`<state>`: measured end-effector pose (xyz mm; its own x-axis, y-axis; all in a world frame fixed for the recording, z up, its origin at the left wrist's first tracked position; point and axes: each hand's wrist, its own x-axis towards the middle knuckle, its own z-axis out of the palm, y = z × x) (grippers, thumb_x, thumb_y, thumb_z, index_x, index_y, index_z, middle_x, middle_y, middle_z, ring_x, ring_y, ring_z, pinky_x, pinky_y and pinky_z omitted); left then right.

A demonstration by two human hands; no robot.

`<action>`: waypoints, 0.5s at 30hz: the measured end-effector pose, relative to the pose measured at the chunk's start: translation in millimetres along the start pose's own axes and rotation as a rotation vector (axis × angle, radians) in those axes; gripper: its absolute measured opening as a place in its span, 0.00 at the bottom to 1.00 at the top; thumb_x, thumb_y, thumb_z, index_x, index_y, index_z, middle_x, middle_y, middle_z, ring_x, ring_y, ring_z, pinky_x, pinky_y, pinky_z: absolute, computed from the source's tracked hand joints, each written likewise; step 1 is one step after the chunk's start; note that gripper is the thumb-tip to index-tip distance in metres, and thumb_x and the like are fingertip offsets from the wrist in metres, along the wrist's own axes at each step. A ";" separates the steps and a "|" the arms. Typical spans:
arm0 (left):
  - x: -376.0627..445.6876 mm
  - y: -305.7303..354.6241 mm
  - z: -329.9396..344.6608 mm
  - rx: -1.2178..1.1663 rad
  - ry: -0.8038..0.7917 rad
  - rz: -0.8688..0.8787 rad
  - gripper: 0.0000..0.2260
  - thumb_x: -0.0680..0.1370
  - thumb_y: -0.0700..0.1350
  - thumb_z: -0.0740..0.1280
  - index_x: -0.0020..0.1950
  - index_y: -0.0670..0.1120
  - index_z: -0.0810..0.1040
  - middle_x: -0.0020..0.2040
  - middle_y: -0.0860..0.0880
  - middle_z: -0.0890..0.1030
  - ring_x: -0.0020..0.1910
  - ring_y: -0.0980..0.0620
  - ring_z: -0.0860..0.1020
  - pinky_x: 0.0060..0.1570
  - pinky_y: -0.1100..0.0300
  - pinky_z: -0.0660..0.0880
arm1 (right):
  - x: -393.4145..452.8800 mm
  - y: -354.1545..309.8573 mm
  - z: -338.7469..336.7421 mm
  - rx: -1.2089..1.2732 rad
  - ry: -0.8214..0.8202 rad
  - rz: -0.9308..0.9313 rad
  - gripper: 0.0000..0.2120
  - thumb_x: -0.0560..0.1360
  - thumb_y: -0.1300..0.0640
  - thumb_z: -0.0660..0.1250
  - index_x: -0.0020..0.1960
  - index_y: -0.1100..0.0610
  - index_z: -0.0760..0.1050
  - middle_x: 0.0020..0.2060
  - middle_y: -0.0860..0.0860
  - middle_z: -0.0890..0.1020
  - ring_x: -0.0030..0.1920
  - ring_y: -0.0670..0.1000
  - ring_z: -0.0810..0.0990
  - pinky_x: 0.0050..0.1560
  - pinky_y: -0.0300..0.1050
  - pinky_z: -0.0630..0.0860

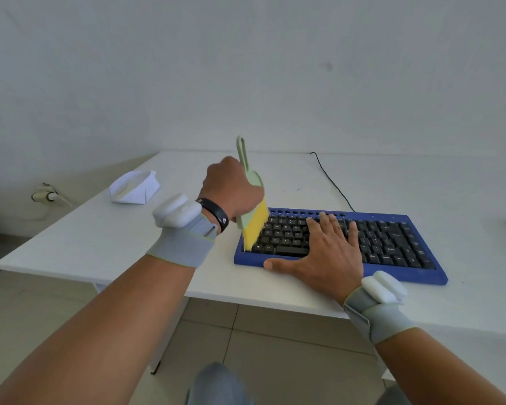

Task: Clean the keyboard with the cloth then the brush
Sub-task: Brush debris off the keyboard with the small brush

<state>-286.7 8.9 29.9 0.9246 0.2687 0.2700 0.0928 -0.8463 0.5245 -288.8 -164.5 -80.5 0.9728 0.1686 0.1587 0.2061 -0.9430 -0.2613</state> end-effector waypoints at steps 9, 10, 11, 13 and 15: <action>34.2 -6.1 38.4 -0.057 0.100 -0.033 0.10 0.74 0.39 0.67 0.38 0.40 0.68 0.38 0.46 0.71 0.40 0.45 0.71 0.32 0.58 0.66 | -0.4 -0.7 0.7 -0.025 0.020 0.005 0.65 0.52 0.13 0.47 0.79 0.52 0.51 0.79 0.53 0.49 0.79 0.52 0.43 0.75 0.60 0.34; 32.2 -8.5 42.1 -0.046 0.084 -0.044 0.09 0.74 0.39 0.67 0.39 0.40 0.68 0.40 0.44 0.73 0.41 0.44 0.72 0.35 0.57 0.67 | -1.1 -0.8 0.8 -0.027 0.025 0.004 0.65 0.52 0.13 0.47 0.79 0.52 0.51 0.79 0.53 0.49 0.79 0.51 0.43 0.75 0.60 0.34; 30.0 -11.2 44.7 -0.038 0.072 -0.056 0.10 0.74 0.38 0.68 0.38 0.41 0.67 0.42 0.43 0.73 0.40 0.43 0.72 0.36 0.56 0.68 | -1.4 -0.4 1.4 -0.031 0.027 0.002 0.65 0.52 0.13 0.47 0.78 0.51 0.52 0.79 0.53 0.50 0.79 0.51 0.43 0.75 0.60 0.34; 24.1 -16.3 44.3 -0.025 0.053 -0.073 0.12 0.72 0.38 0.68 0.36 0.42 0.65 0.43 0.41 0.74 0.40 0.43 0.73 0.35 0.56 0.68 | -2.5 -0.9 2.8 -0.036 0.034 -0.006 0.64 0.53 0.13 0.47 0.78 0.51 0.53 0.79 0.53 0.51 0.79 0.52 0.43 0.75 0.61 0.34; 16.0 -21.5 38.0 -0.006 0.028 -0.083 0.09 0.72 0.39 0.68 0.40 0.41 0.68 0.45 0.41 0.74 0.40 0.43 0.74 0.36 0.56 0.70 | -3.9 -4.0 4.9 -0.044 0.039 -0.015 0.63 0.53 0.13 0.47 0.77 0.50 0.55 0.79 0.53 0.52 0.79 0.52 0.44 0.75 0.61 0.34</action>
<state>-259.9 14.0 -7.7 0.9032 0.3506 0.2475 0.1665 -0.8179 0.5508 -293.0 -160.0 -84.7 0.9646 0.1723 0.1996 0.2149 -0.9523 -0.2168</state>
